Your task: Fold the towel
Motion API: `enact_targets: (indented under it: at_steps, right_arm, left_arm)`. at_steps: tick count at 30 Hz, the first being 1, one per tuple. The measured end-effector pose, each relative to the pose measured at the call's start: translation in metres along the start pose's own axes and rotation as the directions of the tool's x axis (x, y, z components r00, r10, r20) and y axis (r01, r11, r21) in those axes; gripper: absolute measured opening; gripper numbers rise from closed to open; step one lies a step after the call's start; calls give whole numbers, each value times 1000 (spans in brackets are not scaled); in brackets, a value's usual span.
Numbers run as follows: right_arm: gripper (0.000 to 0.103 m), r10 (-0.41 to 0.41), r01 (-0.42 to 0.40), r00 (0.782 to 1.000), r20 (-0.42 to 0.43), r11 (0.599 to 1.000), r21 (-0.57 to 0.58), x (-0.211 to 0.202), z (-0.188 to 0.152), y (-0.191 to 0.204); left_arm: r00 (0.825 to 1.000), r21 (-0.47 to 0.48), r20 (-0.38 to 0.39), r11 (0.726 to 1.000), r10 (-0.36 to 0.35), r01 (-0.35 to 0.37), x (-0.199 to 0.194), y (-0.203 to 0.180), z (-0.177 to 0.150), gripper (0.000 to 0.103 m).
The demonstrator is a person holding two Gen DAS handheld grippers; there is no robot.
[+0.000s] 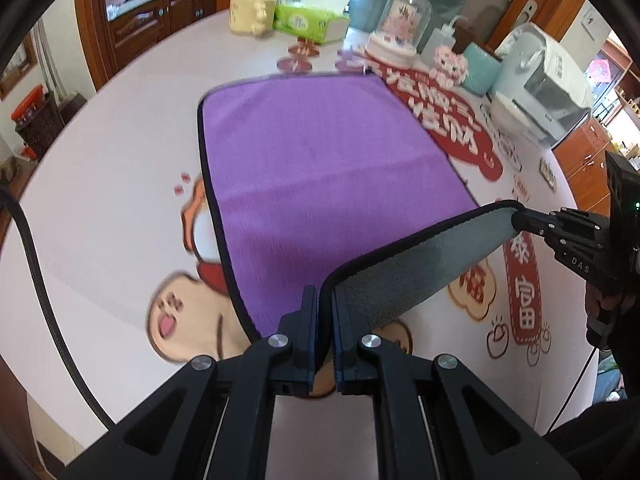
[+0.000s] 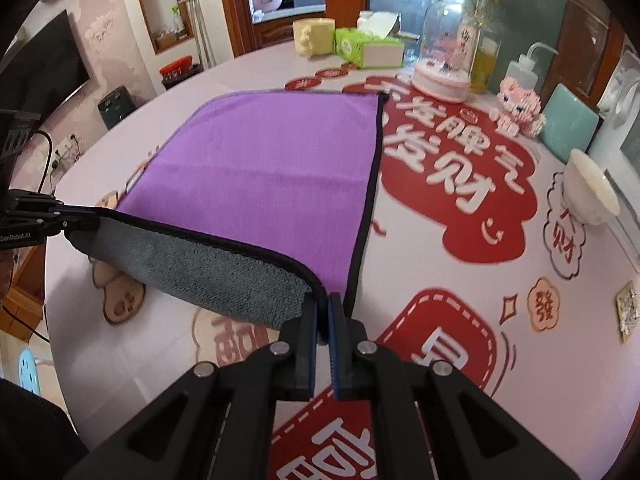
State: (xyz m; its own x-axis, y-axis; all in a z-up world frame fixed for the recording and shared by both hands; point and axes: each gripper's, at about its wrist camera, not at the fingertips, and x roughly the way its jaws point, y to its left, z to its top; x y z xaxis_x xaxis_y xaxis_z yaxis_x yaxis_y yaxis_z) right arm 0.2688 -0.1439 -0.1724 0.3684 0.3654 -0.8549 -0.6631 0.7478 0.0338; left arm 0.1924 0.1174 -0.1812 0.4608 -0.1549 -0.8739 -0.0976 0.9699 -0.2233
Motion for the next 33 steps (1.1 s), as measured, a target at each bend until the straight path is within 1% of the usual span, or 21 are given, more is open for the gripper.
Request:
enact_targets:
  at_steps: [5, 10, 14, 18, 24, 29, 33]
  right_arm:
    - [4, -25, 25, 998, 58, 1000, 14, -11, 19, 0]
    - [4, -48, 45, 991, 121, 999, 25, -18, 43, -2]
    - [4, -69, 66, 980, 189, 998, 23, -22, 67, -4]
    - [4, -80, 76, 964, 252, 997, 26, -23, 92, -6]
    - [4, -96, 95, 947, 305, 995, 20, -8, 125, -7]
    - [4, -120, 115, 936, 331, 993, 36, 12, 142, -10]
    - [4, -137, 130, 930, 342, 991, 45, 31, 150, -10]
  left_arm:
    - [997, 20, 74, 1000, 10, -12, -21, 4, 26, 5]
    - [991, 44, 135, 999, 23, -29, -31, 9, 51, 5]
    - [982, 57, 187, 997, 32, -43, -38, 15, 70, 5]
    - [968, 62, 244, 996, 54, -71, -41, 23, 90, 5]
    - [952, 59, 296, 993, 81, -103, -38, 36, 118, 5]
    - [937, 44, 330, 990, 112, -134, -26, 45, 140, 5]
    - [930, 19, 341, 988, 140, -155, -10, 54, 156, 5]
